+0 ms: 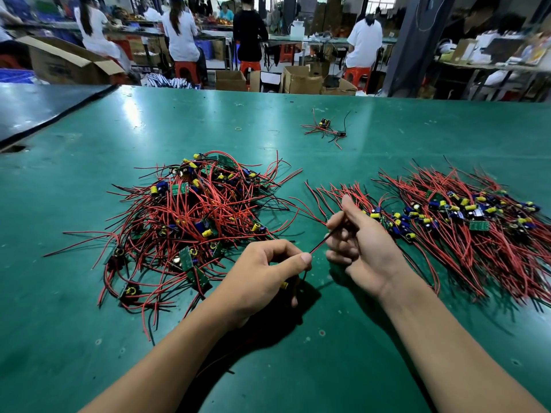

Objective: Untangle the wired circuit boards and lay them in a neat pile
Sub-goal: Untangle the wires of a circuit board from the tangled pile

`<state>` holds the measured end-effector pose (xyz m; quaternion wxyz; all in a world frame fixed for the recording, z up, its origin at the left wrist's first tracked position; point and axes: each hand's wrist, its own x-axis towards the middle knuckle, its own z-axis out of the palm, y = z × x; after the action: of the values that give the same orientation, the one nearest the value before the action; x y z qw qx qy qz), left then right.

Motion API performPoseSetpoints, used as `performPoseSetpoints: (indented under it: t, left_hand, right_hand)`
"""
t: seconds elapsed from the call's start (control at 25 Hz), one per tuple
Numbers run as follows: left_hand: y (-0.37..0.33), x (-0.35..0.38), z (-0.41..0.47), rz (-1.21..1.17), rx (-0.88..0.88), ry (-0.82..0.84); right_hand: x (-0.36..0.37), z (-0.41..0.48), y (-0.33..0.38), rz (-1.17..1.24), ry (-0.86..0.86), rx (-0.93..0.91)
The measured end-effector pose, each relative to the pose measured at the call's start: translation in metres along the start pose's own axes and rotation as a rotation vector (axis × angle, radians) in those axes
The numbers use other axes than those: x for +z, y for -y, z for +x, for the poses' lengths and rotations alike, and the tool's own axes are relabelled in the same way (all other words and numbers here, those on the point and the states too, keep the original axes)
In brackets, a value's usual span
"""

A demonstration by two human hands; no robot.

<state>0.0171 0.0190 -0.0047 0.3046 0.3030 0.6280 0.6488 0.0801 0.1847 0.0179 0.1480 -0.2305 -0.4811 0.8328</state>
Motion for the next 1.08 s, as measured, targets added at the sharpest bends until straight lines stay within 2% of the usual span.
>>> performPoseSetpoints:
  t: [0.12, 0.28, 0.44, 0.64, 0.84, 1.08]
  left_hand:
    - [-0.001, 0.000, 0.000, 0.030, 0.004, 0.011]
    - [0.000, 0.000, 0.000, 0.017, -0.001, -0.041]
    - [0.000, 0.000, 0.001, -0.030, -0.024, -0.095]
    - [-0.002, 0.001, 0.000, -0.115, -0.023, -0.074]
    - [-0.004, -0.001, -0.001, -0.068, -0.045, -0.041]
    - [-0.004, -0.002, -0.001, -0.055, -0.067, -0.009]
  right_hand:
    - [-0.004, -0.002, 0.005, 0.015, 0.102, 0.057]
    - [-0.001, -0.002, -0.001, -0.031, 0.056, 0.033]
    - [0.001, -0.003, -0.012, -0.215, 0.109, -0.097]
    - [0.008, -0.011, -0.028, -0.367, 0.255, -0.066]
    - [0.004, -0.003, -0.024, -0.417, 0.061, -0.166]
    - [-0.005, 0.006, -0.018, -0.290, -0.093, -0.317]
